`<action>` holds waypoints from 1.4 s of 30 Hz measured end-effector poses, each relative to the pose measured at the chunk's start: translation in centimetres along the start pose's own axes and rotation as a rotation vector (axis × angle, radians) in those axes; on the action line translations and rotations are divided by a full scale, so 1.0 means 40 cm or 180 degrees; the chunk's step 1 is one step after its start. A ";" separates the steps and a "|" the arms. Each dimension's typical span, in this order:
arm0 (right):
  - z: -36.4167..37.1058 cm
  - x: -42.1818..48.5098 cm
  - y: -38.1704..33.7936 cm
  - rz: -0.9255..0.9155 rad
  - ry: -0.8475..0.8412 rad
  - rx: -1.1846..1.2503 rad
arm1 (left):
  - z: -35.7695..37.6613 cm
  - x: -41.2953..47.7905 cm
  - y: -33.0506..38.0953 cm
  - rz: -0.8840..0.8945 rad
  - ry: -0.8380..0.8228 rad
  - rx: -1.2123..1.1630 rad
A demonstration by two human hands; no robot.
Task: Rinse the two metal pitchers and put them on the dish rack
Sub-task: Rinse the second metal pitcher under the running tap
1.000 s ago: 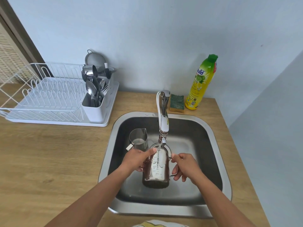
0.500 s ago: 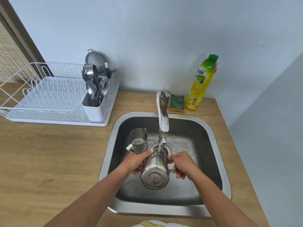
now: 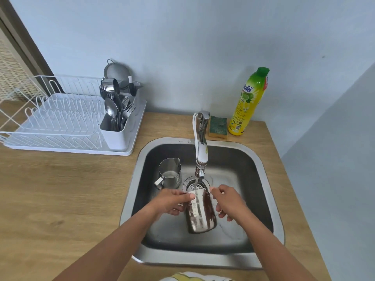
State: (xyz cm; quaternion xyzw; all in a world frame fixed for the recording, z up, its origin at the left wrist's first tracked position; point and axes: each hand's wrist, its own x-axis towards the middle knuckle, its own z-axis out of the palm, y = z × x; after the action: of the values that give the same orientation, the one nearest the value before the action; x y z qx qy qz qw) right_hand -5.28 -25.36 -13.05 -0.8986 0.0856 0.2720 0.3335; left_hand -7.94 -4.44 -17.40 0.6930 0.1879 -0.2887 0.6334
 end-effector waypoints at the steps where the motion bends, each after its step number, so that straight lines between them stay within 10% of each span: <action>1: -0.009 -0.002 -0.001 -0.0034 0.0059 -0.0074 | 0.006 0.000 0.004 -0.0005 -0.0051 -0.0019; 8: -0.051 -0.005 0.004 -0.0292 0.0475 -0.0305 | 0.039 0.004 0.038 0.0257 -0.0220 -0.0276; 28: 0.028 0.052 -0.023 -0.0799 0.0193 0.1427 | 0.000 -0.043 0.065 0.1916 0.1788 0.1151; 42: 0.020 -0.010 -0.019 -0.0438 -0.0344 0.1125 | -0.011 -0.075 0.033 0.1186 0.1537 0.0824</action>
State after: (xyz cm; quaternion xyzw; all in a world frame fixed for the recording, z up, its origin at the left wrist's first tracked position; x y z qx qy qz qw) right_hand -5.71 -24.26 -12.92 -0.8139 0.0523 0.2771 0.5080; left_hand -9.33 -3.84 -14.47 0.8386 0.1643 -0.0167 0.5191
